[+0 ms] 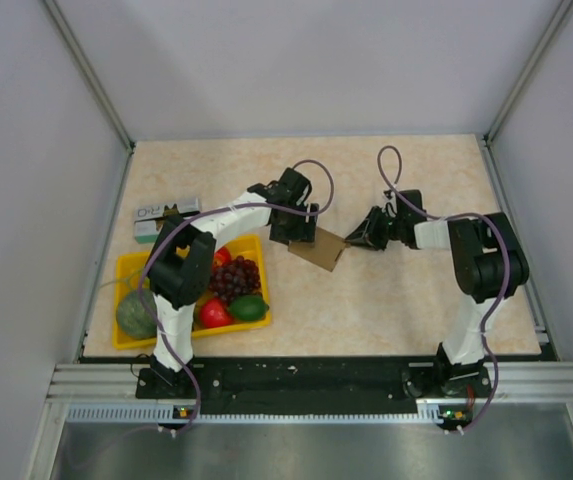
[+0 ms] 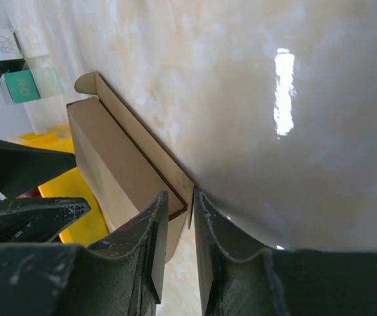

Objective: Fold the paper box

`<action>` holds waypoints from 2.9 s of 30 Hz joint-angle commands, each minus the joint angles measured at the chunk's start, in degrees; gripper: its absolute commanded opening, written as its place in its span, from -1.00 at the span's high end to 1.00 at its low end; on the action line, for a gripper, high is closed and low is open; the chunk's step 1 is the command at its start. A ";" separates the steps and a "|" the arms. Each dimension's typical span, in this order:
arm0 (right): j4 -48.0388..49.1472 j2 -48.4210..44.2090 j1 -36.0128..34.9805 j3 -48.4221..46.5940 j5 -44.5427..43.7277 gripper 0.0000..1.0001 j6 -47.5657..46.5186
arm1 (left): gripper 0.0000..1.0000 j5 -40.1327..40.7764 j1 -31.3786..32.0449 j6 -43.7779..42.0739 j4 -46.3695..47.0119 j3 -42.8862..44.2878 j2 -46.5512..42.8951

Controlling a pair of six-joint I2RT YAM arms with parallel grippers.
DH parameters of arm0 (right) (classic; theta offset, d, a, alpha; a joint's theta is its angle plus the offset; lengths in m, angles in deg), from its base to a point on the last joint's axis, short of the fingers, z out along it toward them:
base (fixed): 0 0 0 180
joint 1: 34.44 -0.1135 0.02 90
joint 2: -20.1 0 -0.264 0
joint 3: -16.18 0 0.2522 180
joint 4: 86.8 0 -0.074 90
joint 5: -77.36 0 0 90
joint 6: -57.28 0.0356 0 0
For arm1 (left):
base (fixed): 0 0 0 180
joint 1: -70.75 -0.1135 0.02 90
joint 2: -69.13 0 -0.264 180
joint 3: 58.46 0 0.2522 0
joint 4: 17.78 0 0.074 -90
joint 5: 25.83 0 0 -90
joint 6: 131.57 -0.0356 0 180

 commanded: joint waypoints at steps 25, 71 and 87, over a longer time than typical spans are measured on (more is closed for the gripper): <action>21.84 -6.91 -0.59 9.87 -1.29 1.00 9.55 | -0.47 -0.39 1.36 1.57 5.07 -3.89 -2.82; 18.23 -44.99 -30.04 31.22 -38.30 0.99 -46.46 | -0.33 -8.00 -4.96 8.72 25.37 -34.76 -40.54; 12.70 -43.50 -30.13 25.25 -36.81 0.56 -44.00 | -0.38 -15.51 -6.28 -22.76 9.84 -10.78 -23.08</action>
